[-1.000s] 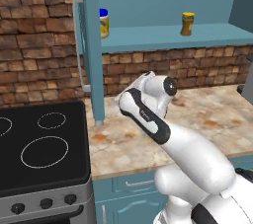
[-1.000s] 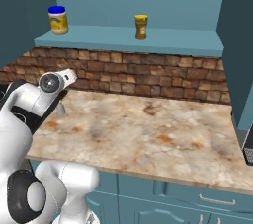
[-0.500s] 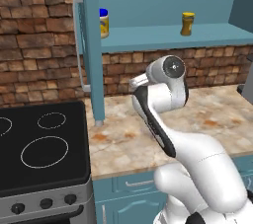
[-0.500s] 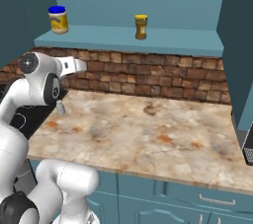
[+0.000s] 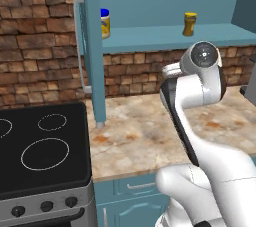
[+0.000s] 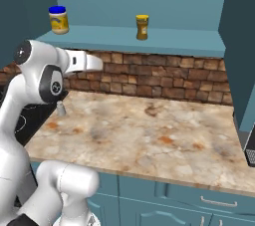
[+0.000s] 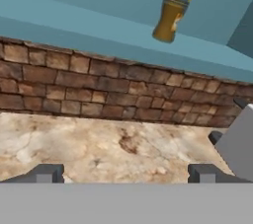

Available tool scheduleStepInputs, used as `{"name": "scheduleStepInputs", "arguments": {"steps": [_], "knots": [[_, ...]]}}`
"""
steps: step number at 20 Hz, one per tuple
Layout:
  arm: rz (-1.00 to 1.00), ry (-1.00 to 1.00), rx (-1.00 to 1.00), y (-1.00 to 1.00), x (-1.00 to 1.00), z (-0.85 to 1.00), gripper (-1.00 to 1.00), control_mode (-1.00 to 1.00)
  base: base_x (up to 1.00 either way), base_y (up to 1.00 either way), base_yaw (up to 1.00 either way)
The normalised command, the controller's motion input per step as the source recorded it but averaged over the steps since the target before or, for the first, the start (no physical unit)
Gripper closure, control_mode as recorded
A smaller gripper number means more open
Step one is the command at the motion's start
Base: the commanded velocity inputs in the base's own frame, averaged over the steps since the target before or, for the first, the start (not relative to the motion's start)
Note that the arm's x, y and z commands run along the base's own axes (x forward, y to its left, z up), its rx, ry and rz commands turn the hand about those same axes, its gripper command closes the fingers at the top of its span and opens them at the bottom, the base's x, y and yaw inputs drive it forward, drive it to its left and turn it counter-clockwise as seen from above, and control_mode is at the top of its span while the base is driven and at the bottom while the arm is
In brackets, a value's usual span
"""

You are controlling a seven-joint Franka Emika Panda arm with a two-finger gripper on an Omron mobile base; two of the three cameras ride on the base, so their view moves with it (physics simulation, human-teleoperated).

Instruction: Collect the turmeric, mayonnaise, and shaker from the cabinet and place them next to the stove.

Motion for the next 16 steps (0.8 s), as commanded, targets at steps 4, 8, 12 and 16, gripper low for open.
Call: {"name": "scheduleStepInputs", "arguments": {"steps": [4,8,12,16], "knots": [[-0.07,0.00,0.06,-0.57,-0.26,0.41,-1.00,-1.00,0.00,0.00,0.00],[0.02,-0.04,0.17,-0.18,0.02,0.05,-1.00,-1.00,0.00,0.00,0.00],[-0.01,-0.22,0.14,-0.23,0.00,0.54,-1.00,-1.00,0.00,0.00,0.00],[-0.03,-0.12,0.11,-0.19,0.02,0.54,-1.00,-1.00,0.00,0.00,0.00]]}}
